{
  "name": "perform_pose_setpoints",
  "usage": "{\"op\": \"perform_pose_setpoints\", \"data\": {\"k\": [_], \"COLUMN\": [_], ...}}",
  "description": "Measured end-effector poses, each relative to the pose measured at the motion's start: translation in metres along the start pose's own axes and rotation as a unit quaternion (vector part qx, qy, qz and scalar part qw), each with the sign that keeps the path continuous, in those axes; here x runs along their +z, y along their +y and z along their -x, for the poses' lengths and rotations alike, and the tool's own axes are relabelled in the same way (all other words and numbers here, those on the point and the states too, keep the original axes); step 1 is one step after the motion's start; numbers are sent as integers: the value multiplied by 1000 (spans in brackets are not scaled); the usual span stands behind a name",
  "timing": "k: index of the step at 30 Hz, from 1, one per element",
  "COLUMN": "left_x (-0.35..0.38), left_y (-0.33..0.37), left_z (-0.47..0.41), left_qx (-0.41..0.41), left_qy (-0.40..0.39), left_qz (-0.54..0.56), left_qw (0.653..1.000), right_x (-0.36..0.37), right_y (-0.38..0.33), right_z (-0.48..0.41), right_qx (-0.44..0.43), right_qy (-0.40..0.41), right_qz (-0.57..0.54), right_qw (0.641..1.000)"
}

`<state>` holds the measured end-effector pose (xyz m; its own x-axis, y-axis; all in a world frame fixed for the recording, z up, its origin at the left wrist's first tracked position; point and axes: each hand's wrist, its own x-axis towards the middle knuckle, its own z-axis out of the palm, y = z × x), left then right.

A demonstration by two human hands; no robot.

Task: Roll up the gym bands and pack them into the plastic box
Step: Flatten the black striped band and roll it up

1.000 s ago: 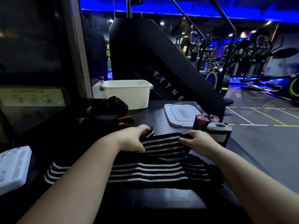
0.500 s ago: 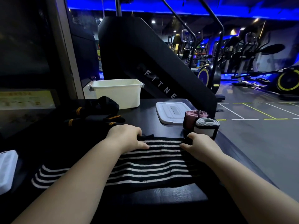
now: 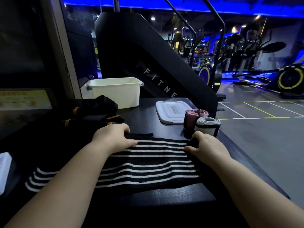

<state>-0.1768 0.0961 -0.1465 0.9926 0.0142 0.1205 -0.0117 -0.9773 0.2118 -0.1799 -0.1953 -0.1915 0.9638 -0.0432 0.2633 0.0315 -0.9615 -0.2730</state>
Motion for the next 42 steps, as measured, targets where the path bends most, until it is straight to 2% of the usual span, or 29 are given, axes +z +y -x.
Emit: {"op": "perform_pose_setpoints", "data": {"k": [4,9,12,16,18,21,23,25,27,31,33,35,36,39,42], "left_x": [6,5,7,20,23,25,27,25,19,-3,-12,-17,-16,-12,-9], "left_y": [-7,-27,-34,-33,-32,-30,-30,-32,-36,-47,-52,-55,-56,-58,-61], "left_z": [2,-1,-1,1,0,-1,-2,-3,-2,2,6,11,13,13,13], "left_qx": [3,25,35,38,39,44,55,65,70,85,70,35,20,-27,-43], "left_qy": [45,19,22,30,46,54,60,64,45,-42,-108,-156,-155,-94,-56], "left_qz": [79,233,255,265,266,276,265,247,237,213,237,307,316,243,199], "left_qw": [996,972,966,963,962,959,961,965,968,972,963,938,936,965,977], "right_x": [-1,-2,-2,-10,-14,-17,-10,6,26,44,46,46,45,44,43], "right_y": [2,2,-1,-11,-21,-48,-66,-76,-78,-73,-73,-73,-73,-73,-73], "right_z": [2,3,4,4,1,-1,-5,-7,-9,-9,-9,-9,-9,-7,-8], "right_qx": [8,7,-7,-99,-163,-226,-257,-270,-246,-197,-200,-200,-200,-204,-206], "right_qy": [0,-2,6,80,102,46,3,-32,-74,-121,-117,-118,-120,-124,-136], "right_qz": [-9,0,42,144,115,-30,-83,-86,-67,-37,-37,-36,-36,-31,-13], "right_qw": [1000,1000,999,981,975,973,963,958,964,972,972,972,972,971,969]}}
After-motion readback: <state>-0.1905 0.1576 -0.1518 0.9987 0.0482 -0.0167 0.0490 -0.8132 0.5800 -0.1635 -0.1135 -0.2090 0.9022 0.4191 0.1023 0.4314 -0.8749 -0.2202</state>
